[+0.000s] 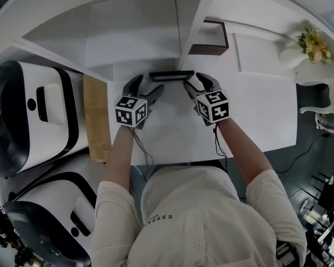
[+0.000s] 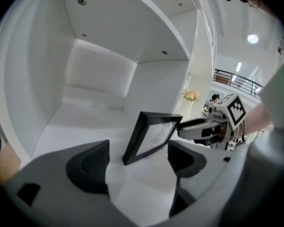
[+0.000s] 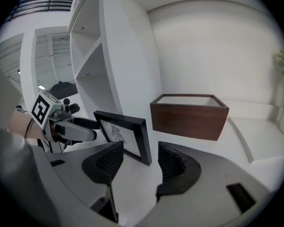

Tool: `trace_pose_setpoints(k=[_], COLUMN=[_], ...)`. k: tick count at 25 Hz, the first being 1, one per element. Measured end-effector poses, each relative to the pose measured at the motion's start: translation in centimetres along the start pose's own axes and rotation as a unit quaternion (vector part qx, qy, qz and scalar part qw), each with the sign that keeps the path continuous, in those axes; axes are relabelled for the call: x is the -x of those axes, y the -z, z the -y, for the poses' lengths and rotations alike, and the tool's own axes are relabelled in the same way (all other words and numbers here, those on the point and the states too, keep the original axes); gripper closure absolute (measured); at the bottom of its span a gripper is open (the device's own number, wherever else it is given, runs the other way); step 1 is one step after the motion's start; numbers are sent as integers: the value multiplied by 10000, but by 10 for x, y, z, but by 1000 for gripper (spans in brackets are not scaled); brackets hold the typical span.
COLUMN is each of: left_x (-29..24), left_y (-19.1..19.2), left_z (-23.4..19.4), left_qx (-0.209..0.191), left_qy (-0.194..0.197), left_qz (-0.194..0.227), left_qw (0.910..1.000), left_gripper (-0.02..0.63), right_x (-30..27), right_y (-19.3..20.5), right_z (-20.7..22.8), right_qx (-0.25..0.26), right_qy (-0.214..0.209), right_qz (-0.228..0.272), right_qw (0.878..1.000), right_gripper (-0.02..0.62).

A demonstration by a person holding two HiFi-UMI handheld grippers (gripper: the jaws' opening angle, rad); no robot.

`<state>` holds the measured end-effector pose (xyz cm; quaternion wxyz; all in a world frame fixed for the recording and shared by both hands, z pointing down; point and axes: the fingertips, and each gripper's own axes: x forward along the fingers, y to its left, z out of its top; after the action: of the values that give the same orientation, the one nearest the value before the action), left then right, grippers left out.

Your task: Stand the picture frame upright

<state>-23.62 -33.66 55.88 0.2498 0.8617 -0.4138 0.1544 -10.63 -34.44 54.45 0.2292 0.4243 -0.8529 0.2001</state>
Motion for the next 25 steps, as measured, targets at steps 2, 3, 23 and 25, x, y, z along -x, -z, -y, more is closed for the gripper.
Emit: trace_pose_setpoints(k=[2, 3, 23, 25], left_x=[9, 14, 129, 138], left_y=[-1, -3, -99, -104], left_z=[7, 11, 107, 113], left_qx=[46, 49, -1238, -1243], left_qy=[-16, -20, -680, -640], left_qz=[44, 76, 1456, 1518], left_qw=[10000, 10000, 9792, 9785], left_gripper=[238, 238, 604, 603], right_x=[8, 13, 137, 150], right_y=[-2, -4, -79, -89], right_z=[1, 2, -35, -43], right_qx=[-68, -106, 720, 846], right_qy=[97, 161, -45, -160], right_qz=[47, 117, 1705, 1913], right_qw=[9999, 9997, 9827, 9778], right_gripper=[371, 371, 580, 580])
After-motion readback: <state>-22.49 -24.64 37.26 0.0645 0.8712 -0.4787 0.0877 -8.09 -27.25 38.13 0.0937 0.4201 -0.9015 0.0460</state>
